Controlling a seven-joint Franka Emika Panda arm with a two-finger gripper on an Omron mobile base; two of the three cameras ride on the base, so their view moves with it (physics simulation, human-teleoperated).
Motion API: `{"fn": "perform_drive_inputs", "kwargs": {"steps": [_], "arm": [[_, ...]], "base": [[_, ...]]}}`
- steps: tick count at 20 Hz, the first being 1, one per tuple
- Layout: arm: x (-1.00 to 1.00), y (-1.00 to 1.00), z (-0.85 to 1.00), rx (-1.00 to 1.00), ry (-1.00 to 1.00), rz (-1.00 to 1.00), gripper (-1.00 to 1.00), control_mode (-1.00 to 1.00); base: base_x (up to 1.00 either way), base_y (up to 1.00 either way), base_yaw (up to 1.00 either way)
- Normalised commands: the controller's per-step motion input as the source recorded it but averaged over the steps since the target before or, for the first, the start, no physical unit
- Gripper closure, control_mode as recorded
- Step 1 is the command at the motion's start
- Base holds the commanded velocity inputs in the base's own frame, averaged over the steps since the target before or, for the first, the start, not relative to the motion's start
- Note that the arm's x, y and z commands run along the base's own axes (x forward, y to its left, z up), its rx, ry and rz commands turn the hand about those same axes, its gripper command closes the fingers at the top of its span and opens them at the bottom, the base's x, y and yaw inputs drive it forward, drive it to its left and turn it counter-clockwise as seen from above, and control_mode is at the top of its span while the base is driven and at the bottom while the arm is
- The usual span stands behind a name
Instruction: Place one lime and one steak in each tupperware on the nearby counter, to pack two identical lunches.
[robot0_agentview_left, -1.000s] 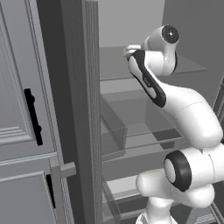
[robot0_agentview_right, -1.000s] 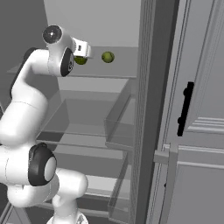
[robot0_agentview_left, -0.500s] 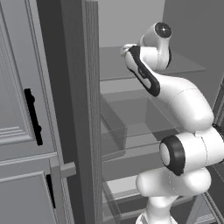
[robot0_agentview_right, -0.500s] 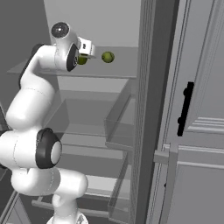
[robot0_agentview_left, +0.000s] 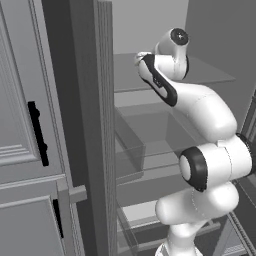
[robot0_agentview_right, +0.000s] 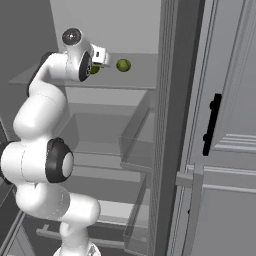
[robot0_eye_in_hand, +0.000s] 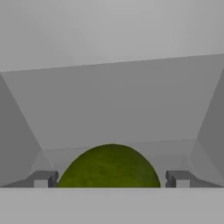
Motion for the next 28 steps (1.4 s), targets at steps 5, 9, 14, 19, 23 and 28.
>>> {"fn": "perform_drive_inputs", "kwargs": {"steps": [5,9,14,19,23,28], "arm": [[0.08,0.06,-0.30,0.00,0.03,0.00,1.00,-1.00],[-0.12,0.00,-0.27,0.00,0.02,0.00,1.00,-1.00],[-0.94,0.00,0.15,0.00,-0.20,0.00,1.00,-1.00],[-1.00,0.00,0.11,0.00,-0.38,0.00,1.00,-1.00],[-1.00,-0.22,0.56,0.04,-0.07,0.00,1.00,-1.00],[-1.00,-0.13,0.29,0.01,0.25,0.00,1.00,-1.00]], "base": [[0.00,0.00,0.00],[0.00,0.00,0.00],[0.00,0.00,0.00],[0.00,0.00,0.00],[0.00,0.00,0.00],[0.00,0.00,0.00]]}}
